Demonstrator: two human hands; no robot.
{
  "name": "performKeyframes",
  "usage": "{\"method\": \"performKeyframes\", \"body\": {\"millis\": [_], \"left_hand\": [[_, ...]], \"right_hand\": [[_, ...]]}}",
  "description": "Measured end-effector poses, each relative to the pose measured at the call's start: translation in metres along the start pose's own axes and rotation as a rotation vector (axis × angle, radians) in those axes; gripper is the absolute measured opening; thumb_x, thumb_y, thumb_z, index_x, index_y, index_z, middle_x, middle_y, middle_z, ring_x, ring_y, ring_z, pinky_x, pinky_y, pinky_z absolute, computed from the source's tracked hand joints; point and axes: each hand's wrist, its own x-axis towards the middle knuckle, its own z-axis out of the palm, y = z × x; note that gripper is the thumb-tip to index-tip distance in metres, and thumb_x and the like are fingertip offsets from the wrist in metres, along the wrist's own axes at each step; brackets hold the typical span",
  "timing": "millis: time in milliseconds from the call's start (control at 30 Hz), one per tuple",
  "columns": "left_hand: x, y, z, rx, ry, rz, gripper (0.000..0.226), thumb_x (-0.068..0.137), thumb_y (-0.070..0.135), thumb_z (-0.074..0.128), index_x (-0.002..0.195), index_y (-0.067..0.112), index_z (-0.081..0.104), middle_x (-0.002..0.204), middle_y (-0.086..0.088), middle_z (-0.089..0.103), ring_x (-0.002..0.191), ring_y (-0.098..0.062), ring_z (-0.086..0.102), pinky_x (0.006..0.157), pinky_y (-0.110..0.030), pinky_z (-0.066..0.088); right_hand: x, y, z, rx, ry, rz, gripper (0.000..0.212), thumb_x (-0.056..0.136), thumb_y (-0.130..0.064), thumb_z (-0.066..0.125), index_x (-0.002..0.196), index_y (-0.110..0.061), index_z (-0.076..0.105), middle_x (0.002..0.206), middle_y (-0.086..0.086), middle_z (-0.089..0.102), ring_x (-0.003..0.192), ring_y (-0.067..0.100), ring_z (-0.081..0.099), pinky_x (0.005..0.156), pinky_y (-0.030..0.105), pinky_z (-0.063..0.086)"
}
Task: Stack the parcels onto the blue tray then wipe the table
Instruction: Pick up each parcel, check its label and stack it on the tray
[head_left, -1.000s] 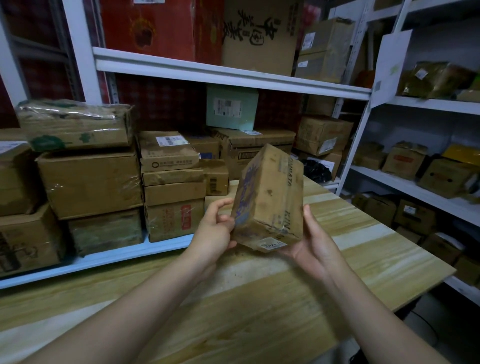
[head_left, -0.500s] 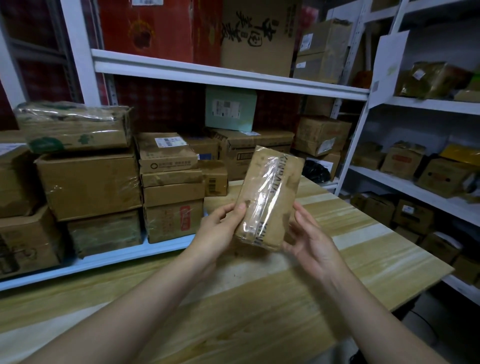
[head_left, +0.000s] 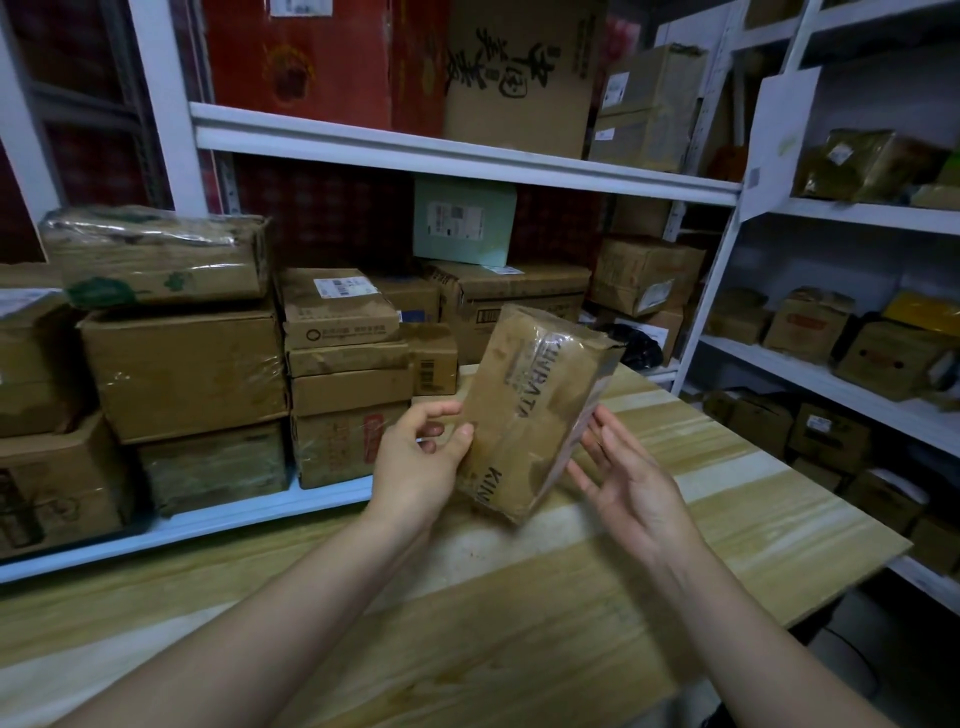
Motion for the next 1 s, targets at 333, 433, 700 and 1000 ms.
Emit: {"method": "performKeyframes", "body": {"millis": [333,433,700,1000], "left_hand": [[0.002,-0.008,0.002,0.004,0.046,-0.039,0.018,0.092,0.011,0.063,0.105,0.021,0.072,0.091,0.000,0.070,0.080,-0.008,0.062,0.070,-0.011,0.049],[0.004,-0.013,0.008,-0.019,0.010,-0.084,0.024,0.095,0.015,0.060,0.116,0.020,0.069,0.099,0.001,0.071,0.096,-0.016,0.067,0.090,-0.030,0.054],[0.002,-0.007,0.011,-0.246,-0.022,-0.177,0.024,0.099,0.019,0.054,0.123,0.022,0.049,0.090,0.008,0.066,0.097,-0.018,0.066,0.083,-0.028,0.051],[0.004,0.000,0.011,-0.274,0.052,-0.139,0.011,0.097,0.022,0.057,0.090,0.019,0.049,0.086,-0.001,0.056,0.089,-0.021,0.061,0.096,-0.046,0.052]], "right_hand": [[0.000,-0.001,0.003,-0.057,-0.002,-0.025,0.042,0.085,-0.009,0.062,0.124,-0.026,0.064,0.132,0.006,0.067,0.132,0.026,0.053,0.114,0.053,0.034],[0.000,0.000,0.003,-0.049,-0.029,-0.005,0.044,0.082,-0.012,0.066,0.120,-0.033,0.067,0.132,0.004,0.067,0.133,0.025,0.050,0.112,0.065,0.030],[0.004,-0.004,0.001,-0.114,-0.008,-0.010,0.035,0.098,-0.010,0.053,0.125,-0.028,0.064,0.139,0.009,0.057,0.135,0.028,0.046,0.105,0.071,0.033],[0.008,0.002,-0.007,-0.172,0.035,-0.002,0.034,0.097,-0.012,0.054,0.116,-0.038,0.066,0.113,-0.004,0.073,0.133,0.025,0.051,0.109,0.066,0.029]]}}
